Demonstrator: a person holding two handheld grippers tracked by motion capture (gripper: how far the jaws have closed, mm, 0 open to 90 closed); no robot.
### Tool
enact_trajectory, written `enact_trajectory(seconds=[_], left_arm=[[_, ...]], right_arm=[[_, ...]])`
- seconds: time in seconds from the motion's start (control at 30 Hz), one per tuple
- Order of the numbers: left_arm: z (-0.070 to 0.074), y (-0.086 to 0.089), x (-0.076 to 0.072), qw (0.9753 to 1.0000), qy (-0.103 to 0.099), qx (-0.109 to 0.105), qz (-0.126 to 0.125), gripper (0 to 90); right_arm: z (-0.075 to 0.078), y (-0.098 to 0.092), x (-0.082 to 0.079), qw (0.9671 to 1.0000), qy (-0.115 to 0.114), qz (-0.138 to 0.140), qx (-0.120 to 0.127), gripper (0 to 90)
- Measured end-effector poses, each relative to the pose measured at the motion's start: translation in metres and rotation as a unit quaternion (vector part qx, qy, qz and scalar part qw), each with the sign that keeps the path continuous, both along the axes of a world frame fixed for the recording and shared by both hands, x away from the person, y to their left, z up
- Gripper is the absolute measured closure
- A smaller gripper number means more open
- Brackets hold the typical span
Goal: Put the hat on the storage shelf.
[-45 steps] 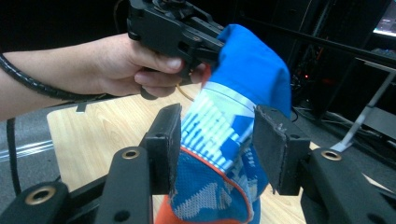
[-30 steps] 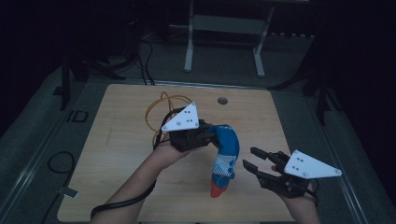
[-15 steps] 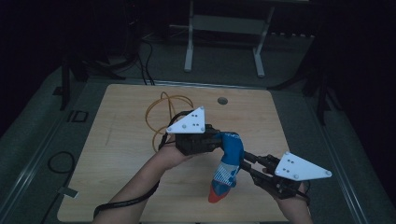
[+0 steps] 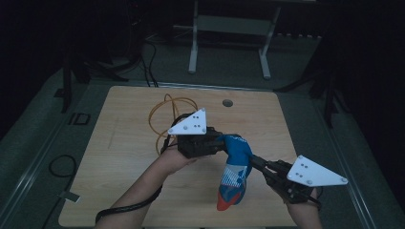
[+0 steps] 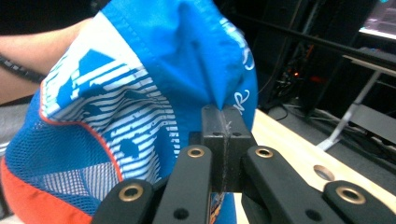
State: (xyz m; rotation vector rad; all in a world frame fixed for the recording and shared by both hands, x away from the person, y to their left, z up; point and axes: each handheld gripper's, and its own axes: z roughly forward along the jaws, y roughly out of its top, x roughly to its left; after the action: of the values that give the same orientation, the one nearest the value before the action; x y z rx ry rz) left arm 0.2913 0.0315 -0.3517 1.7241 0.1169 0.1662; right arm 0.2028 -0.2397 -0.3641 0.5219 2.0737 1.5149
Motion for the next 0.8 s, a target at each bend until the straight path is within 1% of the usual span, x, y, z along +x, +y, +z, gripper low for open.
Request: enact_trajectory(seconds=[0.03,0.13,0.17,0.2,0.23,0.27,0.33,0.37,0.4,0.47,0.5,0.53,0.6,0.67,0.73,0.77,0.8], left_arm=[[0.000,0.001,-0.001,1.0000,-0.002,0.000,0.006,88.2],[0.000,0.003,-0.001,1.0000,0.000,0.004,0.006,87.8],[0.000,0.003,-0.001,0.9999,0.002,0.008,0.007,87.4],[0.000,0.004,-0.001,0.9999,0.006,0.010,0.009,85.3],[-0.001,0.005,-0.001,0.9999,0.008,0.013,0.007,80.0],[-0.001,0.006,-0.001,0.9998,0.008,0.016,0.006,77.8],[-0.001,0.008,-0.002,0.9997,0.006,0.023,0.005,66.8],[-0.001,0.010,-0.003,0.9996,0.002,0.028,0.011,66.2],[-0.001,0.011,-0.004,0.9995,0.001,0.028,0.015,64.1],[0.001,0.015,-0.006,0.9994,0.001,0.025,0.023,63.4],[0.001,0.018,-0.007,0.9995,0.002,0.023,0.023,62.5],[0.002,0.020,-0.008,0.9995,0.002,0.021,0.025,59.7],[0.003,0.026,-0.010,0.9995,0.002,0.017,0.028,58.9],[0.004,0.031,-0.011,0.9992,0.003,0.021,0.034,55.3],[0.003,0.036,-0.014,0.9989,0.004,0.023,0.040,52.8],[0.003,0.038,-0.015,0.9989,0.005,0.025,0.040,51.4],[0.002,0.041,-0.017,0.9988,0.001,0.026,0.041,49.8]], right_arm=[[0.001,-0.001,0.000,1.0000,-0.001,-0.005,0.004,90.0],[0.007,-0.007,0.001,0.9998,-0.005,-0.011,0.016,90.0],[0.008,-0.008,0.002,0.9998,-0.006,-0.011,0.017,90.0],[0.009,-0.010,0.002,0.9997,-0.007,-0.013,0.019,90.0],[0.010,-0.011,0.003,0.9996,-0.006,-0.013,0.022,90.0],[0.012,-0.012,0.004,0.9997,-0.006,-0.014,0.021,90.0],[0.014,-0.013,0.004,0.9996,-0.007,-0.015,0.024,90.0],[0.015,-0.014,0.005,0.9996,-0.007,-0.017,0.023,90.0],[0.016,-0.015,0.005,0.9995,-0.008,-0.018,0.024,90.0],[0.017,-0.016,0.006,0.9995,-0.009,-0.018,0.026,90.0],[0.018,-0.016,0.006,0.9994,-0.009,-0.020,0.027,90.0],[0.019,-0.016,0.007,0.9995,-0.010,-0.019,0.025,90.0],[0.020,-0.015,0.007,0.9994,-0.011,-0.022,0.025,90.0],[0.021,-0.015,0.008,0.9993,-0.011,-0.023,0.028,90.0],[0.022,-0.015,0.008,0.9993,-0.013,-0.023,0.025,90.0],[0.023,-0.015,0.008,0.9992,-0.012,-0.023,0.029,90.0],[0.024,-0.014,0.008,0.9993,-0.013,-0.023,0.028,90.0]])
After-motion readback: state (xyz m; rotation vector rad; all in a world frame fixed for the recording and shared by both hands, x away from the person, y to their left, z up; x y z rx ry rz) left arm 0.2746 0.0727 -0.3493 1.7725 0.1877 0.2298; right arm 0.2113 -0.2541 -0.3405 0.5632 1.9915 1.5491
